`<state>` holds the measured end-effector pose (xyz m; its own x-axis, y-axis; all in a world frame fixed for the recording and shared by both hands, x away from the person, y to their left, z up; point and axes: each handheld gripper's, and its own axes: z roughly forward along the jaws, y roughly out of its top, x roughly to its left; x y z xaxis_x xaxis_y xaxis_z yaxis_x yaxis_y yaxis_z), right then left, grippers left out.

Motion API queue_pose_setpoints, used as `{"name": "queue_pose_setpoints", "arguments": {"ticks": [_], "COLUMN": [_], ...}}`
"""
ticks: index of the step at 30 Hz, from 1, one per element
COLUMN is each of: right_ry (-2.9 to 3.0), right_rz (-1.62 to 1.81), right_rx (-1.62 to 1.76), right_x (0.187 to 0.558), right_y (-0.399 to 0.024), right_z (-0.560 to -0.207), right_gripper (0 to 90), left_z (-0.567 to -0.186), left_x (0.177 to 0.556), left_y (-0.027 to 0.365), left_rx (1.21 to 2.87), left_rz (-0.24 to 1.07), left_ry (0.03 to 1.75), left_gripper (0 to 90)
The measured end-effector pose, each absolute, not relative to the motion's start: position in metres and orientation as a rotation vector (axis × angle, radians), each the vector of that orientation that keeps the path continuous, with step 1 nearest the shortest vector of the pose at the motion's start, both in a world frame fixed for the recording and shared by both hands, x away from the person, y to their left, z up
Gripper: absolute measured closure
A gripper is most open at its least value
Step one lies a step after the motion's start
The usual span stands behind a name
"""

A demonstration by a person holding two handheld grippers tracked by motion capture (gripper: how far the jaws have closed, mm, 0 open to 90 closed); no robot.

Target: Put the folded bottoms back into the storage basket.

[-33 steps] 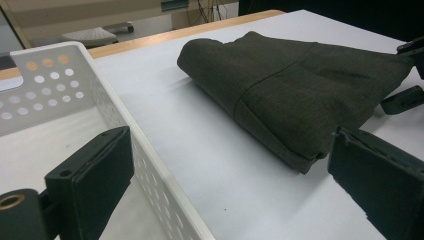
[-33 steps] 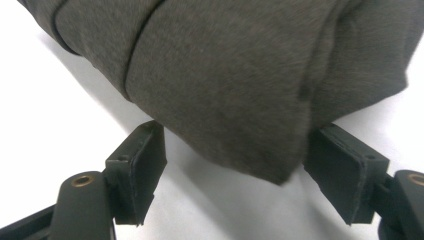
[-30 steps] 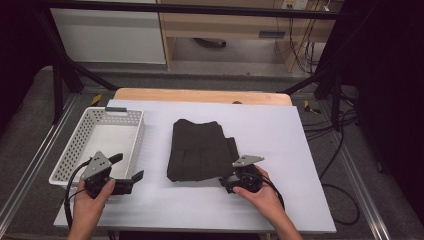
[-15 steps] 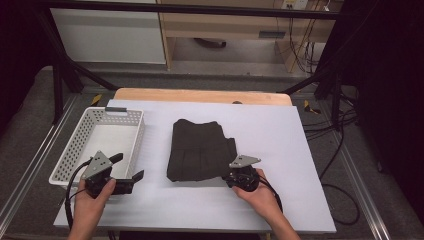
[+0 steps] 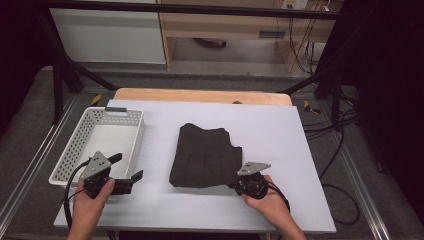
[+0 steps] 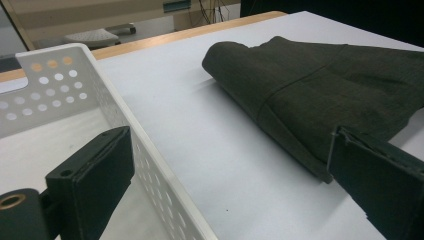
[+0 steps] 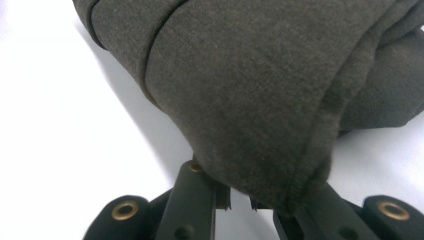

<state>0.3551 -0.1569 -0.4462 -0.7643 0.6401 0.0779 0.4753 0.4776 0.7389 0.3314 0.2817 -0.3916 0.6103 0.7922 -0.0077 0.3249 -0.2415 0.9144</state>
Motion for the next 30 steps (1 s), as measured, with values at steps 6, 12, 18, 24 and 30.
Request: {"name": "queue_pose_setpoints", "arguments": {"ticks": [6, 12, 18, 24, 30], "right_ry": [2.533, 2.542, 2.544, 2.535, 2.526], "right_rz": [1.151, 1.143, 1.133, 1.147, 1.157], "right_rx": [0.991, 1.007, 1.009, 1.038, 1.051], "right_x": [0.354, 0.355, 0.345, 0.333, 0.325], "right_y": [-0.161, -0.161, -0.171, -0.184, -0.19], "right_z": [-0.445, -0.443, -0.441, -0.442, -0.442], "right_gripper": [83.0, 83.0, 83.2, 83.1, 82.9], "left_z": [-0.391, -0.391, -0.391, -0.385, -0.377], "left_x": [0.331, 0.33, 0.329, 0.326, 0.329], "left_y": [0.281, 0.28, 0.277, 0.269, 0.246], "left_rx": [1.825, 1.826, 1.823, 1.843, 1.938], "left_rz": [0.576, 0.57, 0.56, 0.502, 0.414], "left_ry": [0.902, 0.898, 0.891, 0.896, 0.841], "left_gripper": [4.7, 4.7, 4.6, 4.5, 4.6]}}
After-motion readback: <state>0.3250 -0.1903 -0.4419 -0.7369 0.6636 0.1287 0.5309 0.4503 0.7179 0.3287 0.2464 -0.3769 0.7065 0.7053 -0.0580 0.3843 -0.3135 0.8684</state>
